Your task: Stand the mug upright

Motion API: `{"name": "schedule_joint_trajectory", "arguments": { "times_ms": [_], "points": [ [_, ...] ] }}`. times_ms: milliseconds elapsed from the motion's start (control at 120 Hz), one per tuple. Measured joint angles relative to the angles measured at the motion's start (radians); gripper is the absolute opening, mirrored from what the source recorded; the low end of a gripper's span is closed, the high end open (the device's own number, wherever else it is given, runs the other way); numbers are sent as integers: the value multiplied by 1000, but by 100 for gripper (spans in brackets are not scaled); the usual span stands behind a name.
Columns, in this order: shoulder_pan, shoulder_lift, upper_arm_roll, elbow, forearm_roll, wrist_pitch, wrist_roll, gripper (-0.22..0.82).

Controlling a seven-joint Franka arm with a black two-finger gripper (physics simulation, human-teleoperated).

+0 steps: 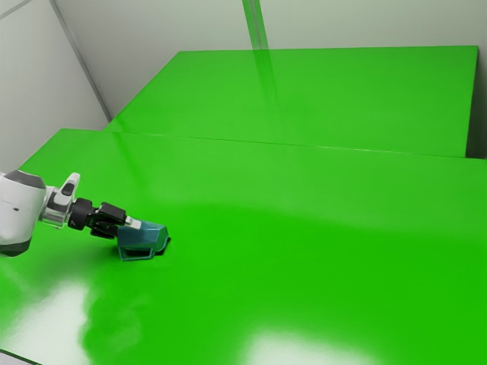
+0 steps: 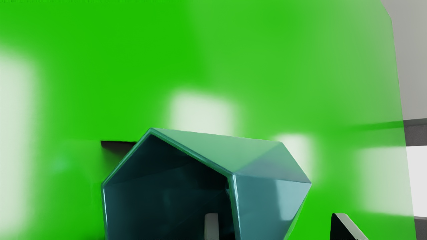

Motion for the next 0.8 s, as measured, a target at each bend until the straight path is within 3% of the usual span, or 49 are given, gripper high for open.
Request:
{"name": "schedule_joint_trajectory", "arguments": {
  "times_ms": [392, 800],
  "points": [
    [-4, -5, -2, 2, -1, 2, -1, -5],
    [-59, -71, -3, 2, 4, 33, -4, -16]
  ]
}}
